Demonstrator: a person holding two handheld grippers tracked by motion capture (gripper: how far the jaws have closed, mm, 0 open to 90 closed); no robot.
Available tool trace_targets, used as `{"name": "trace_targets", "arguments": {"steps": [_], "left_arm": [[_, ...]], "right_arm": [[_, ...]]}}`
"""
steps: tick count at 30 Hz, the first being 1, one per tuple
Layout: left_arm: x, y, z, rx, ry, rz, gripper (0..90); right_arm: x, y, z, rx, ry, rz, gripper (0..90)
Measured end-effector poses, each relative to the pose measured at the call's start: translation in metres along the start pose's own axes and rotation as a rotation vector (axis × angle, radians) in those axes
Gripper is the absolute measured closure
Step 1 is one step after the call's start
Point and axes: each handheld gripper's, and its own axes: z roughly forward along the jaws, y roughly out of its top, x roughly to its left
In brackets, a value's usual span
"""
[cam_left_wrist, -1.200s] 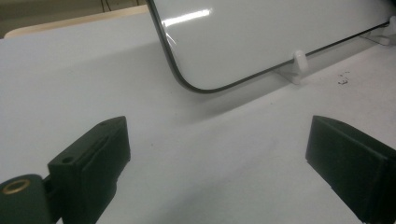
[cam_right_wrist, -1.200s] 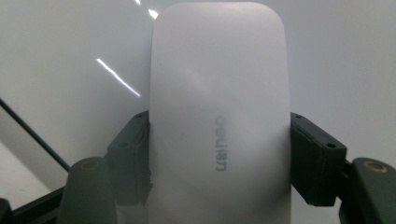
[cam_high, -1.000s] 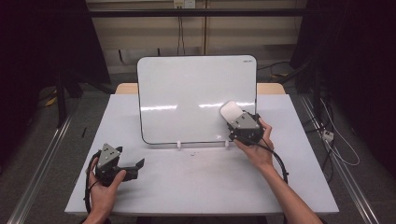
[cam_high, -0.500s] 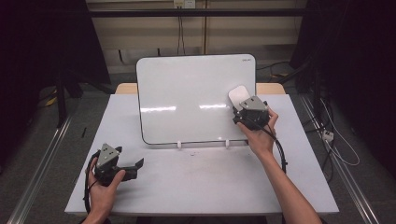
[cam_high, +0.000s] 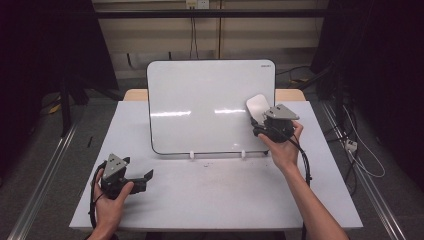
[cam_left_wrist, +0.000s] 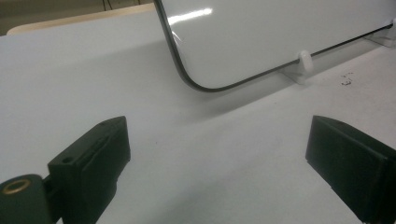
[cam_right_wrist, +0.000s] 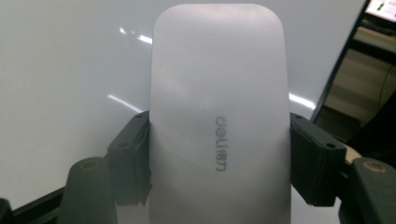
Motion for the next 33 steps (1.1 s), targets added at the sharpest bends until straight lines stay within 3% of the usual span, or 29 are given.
{"name": "trace_targets", "arguments": {"steps": [5,16,26,33], "left_arm": [[-0.001,0.000,0.000,-0.006,-0.002,-0.006,6.4],[-0.001,0.001,-0.003,-0.012,0.008,-0.008,6.4],[-0.003,0.002,-0.004,-0.017,0.005,0.005,6.4],[0.001,0.000,-0.002,-0.008,-0.010,-0.024,6.4]], "right_arm": [[-0.008,0.003,-0.014,-0.031,-0.005,0.013,31.6],[-0.026,-0.012,-0.037,-0.029,-0.037,0.030,31.6],[-0.008,-0.019,-0.046,-0.014,-0.005,-0.018,31.6],[0.004,-0.023,-0.045,0.001,0.016,-0.047,31.6]]}}
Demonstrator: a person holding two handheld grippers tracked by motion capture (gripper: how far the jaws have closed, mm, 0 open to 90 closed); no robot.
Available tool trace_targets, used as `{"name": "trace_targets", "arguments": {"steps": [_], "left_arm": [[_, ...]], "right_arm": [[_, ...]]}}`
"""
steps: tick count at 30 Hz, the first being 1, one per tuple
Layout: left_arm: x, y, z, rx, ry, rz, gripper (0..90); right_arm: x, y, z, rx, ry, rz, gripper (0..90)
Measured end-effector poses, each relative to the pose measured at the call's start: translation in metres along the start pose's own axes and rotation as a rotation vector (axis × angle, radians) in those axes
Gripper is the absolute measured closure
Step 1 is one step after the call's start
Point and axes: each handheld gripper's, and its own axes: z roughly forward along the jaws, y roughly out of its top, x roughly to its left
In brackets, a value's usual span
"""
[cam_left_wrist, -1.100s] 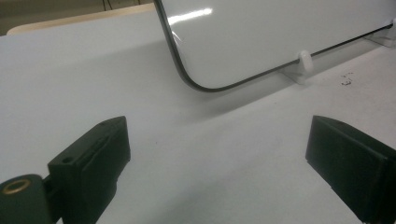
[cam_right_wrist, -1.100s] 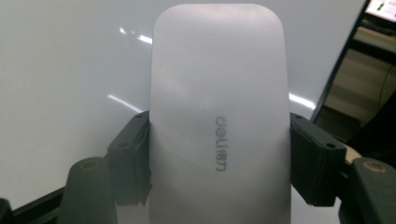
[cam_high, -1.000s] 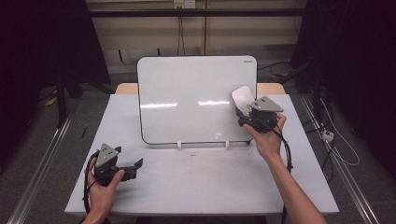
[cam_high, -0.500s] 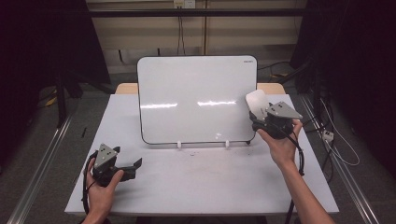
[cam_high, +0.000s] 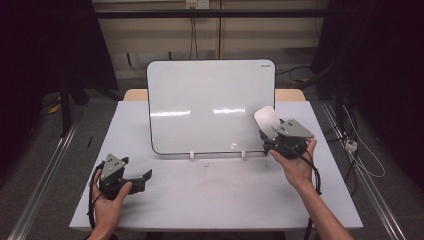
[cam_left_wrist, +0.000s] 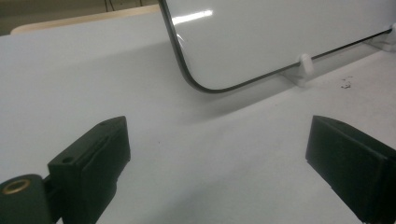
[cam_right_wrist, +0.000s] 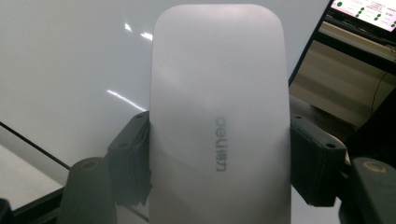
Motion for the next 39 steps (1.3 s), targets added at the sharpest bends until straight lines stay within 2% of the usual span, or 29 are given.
{"name": "trace_targets", "arguments": {"steps": [10,18,25,39], "left_arm": [[-0.002,0.002,0.002,-0.002,-0.008,0.013,6.4],[-0.003,0.003,0.004,-0.005,-0.014,0.015,6.4],[-0.003,0.003,0.005,0.001,-0.014,0.020,6.4],[-0.003,0.004,0.004,-0.001,-0.008,0.020,6.4]], "right_arm": [[0.018,-0.008,0.011,0.027,0.017,-0.028,31.6],[0.027,-0.010,0.022,0.043,0.011,-0.076,31.7],[0.030,-0.011,0.031,0.049,-0.013,-0.102,31.6],[0.028,-0.013,0.037,0.054,-0.024,-0.106,31.6]]}}
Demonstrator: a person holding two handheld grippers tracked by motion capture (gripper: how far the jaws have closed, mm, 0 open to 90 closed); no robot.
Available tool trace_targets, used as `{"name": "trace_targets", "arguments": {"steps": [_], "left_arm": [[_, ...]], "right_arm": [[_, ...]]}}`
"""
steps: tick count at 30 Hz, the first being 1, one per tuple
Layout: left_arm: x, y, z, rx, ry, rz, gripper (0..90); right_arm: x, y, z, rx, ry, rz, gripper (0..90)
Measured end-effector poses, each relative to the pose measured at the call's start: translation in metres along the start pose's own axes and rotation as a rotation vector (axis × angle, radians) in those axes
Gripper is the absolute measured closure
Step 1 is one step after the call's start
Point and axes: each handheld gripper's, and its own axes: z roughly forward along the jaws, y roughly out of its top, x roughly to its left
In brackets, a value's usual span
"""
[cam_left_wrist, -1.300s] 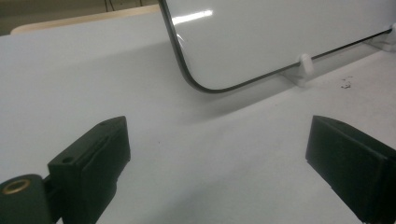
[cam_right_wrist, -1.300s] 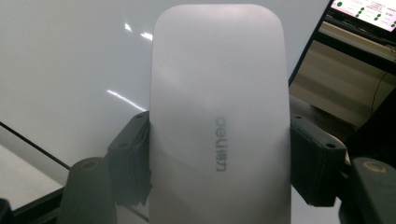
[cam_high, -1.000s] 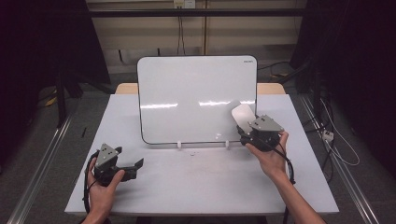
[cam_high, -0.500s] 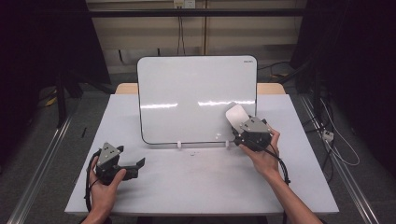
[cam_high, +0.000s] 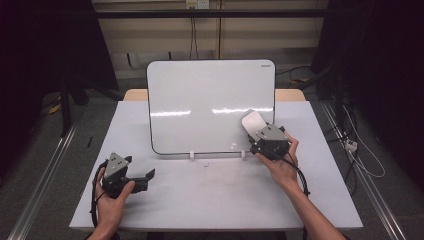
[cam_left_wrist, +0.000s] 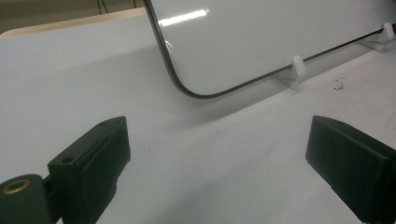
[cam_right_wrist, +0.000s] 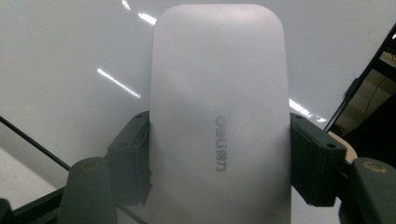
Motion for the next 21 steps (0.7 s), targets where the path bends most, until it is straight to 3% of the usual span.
{"name": "trace_targets", "arguments": {"steps": [21], "left_arm": [[0.000,0.000,-0.001,-0.002,0.004,0.002,6.4]], "right_arm": [[0.003,-0.003,0.010,0.041,-0.026,-0.024,31.7]]}}
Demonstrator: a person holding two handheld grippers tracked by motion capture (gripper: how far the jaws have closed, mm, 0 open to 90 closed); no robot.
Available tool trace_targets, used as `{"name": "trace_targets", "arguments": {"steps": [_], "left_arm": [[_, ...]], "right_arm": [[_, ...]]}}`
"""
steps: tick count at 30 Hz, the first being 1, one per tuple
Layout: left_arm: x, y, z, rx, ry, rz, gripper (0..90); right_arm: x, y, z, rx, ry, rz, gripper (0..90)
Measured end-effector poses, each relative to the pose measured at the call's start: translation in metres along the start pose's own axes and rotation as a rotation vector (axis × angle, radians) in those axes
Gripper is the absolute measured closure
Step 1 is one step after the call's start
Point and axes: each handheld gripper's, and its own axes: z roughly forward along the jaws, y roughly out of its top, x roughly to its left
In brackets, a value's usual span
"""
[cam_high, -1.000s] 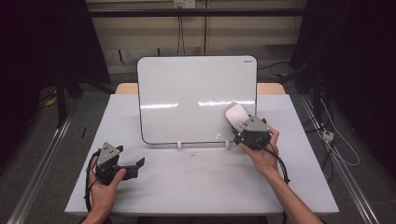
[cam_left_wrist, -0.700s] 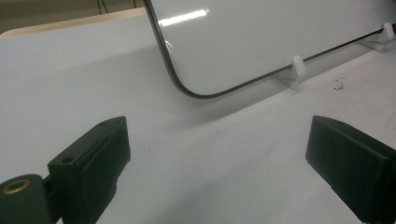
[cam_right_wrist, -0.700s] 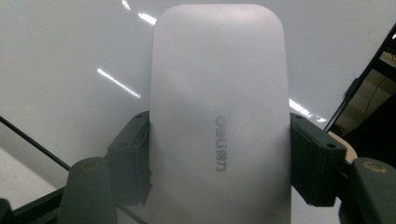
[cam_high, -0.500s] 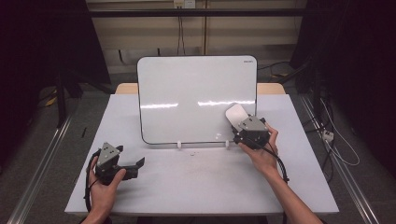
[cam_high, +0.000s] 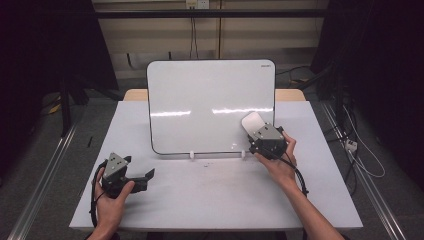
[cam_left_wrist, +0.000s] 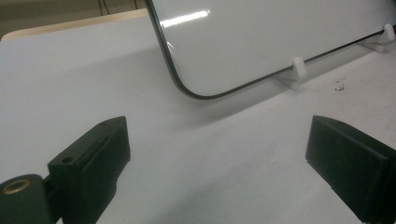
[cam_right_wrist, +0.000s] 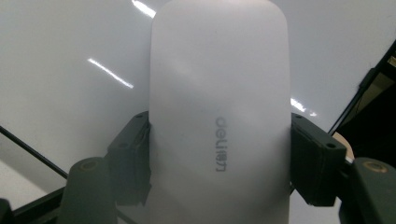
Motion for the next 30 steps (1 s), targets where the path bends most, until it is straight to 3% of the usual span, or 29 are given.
{"name": "trace_targets", "arguments": {"steps": [24,30], "left_arm": [[0.0005,-0.0002,-0.0017,-0.001,0.006,-0.011,6.4],[0.0016,-0.0006,-0.0011,0.004,0.005,-0.014,6.4]], "right_arm": [[-0.0035,-0.0001,0.0003,0.011,0.038,0.042,30.3],[-0.0067,-0.0003,0.0008,0.007,0.061,0.070,22.9]]}}
